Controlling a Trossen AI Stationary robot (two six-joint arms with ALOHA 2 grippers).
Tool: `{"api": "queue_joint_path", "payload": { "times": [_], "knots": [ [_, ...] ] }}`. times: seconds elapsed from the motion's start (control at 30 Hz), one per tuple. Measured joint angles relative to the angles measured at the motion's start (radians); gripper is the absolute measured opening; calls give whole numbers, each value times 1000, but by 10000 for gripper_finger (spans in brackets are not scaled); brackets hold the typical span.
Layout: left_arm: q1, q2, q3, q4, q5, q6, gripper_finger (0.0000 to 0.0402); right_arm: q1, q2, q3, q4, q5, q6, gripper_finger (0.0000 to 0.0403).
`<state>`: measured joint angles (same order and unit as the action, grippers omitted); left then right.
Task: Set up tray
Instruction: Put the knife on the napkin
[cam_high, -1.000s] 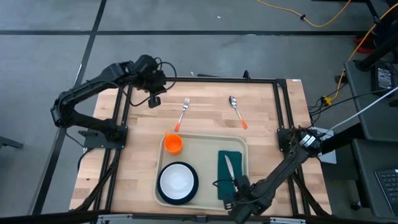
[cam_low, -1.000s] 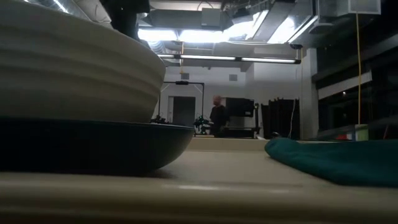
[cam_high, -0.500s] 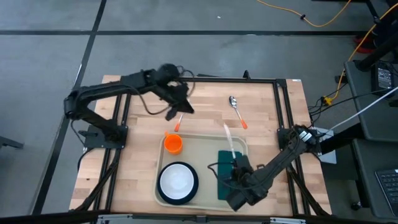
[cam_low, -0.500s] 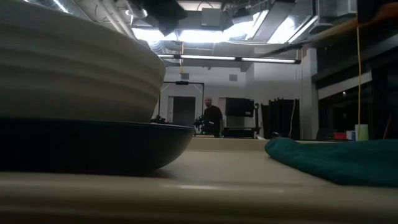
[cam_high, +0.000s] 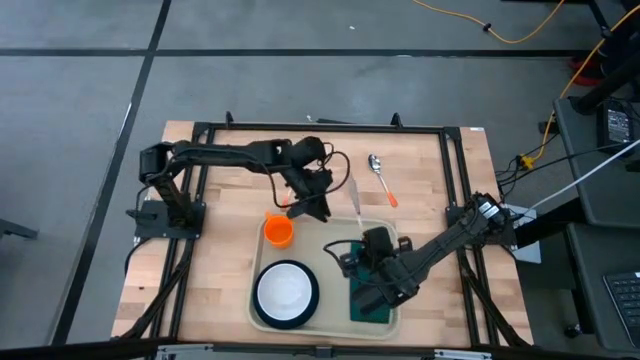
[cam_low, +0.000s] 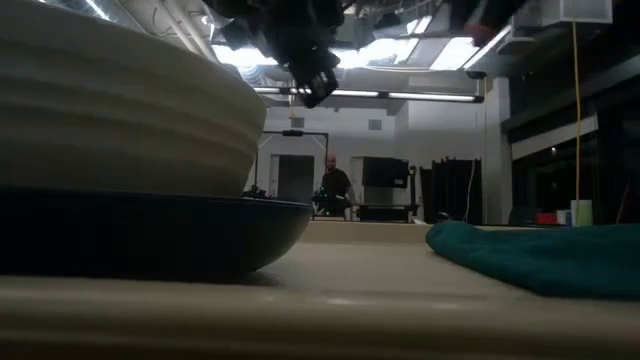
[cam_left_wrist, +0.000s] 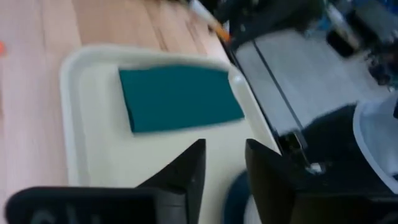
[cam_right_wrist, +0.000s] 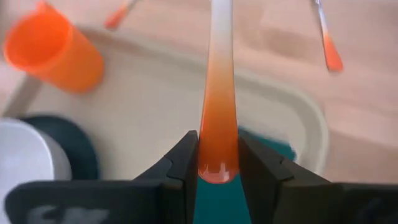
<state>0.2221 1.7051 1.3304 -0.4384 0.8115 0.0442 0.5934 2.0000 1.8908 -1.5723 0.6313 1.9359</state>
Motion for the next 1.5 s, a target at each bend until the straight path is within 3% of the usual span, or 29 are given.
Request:
{"api": "queue_joint_path", "payload": {
  "times": [0.17,0.3,0.43,0.77,1.2,1.5],
  "knots": [
    [-1,2,0,224,-30,-116,141,-34,-4,0,1,101,-11,95],
    [-1,2,0,434,-116,-235,154,-88,-4,0,2,109,-64,95],
    [-3,2,0,538,-154,-292,157,-148,-4,0,1,145,-126,95],
    [-11,1,0,514,-170,-297,149,-241,-57,-1,1,223,-293,95],
    [54,-14,0,511,-203,-309,143,-251,-113,-1,-4,264,-348,95],
    [71,-41,0,532,-305,-260,143,-248,-113,-1,3,267,-365,94]
  ]
}}
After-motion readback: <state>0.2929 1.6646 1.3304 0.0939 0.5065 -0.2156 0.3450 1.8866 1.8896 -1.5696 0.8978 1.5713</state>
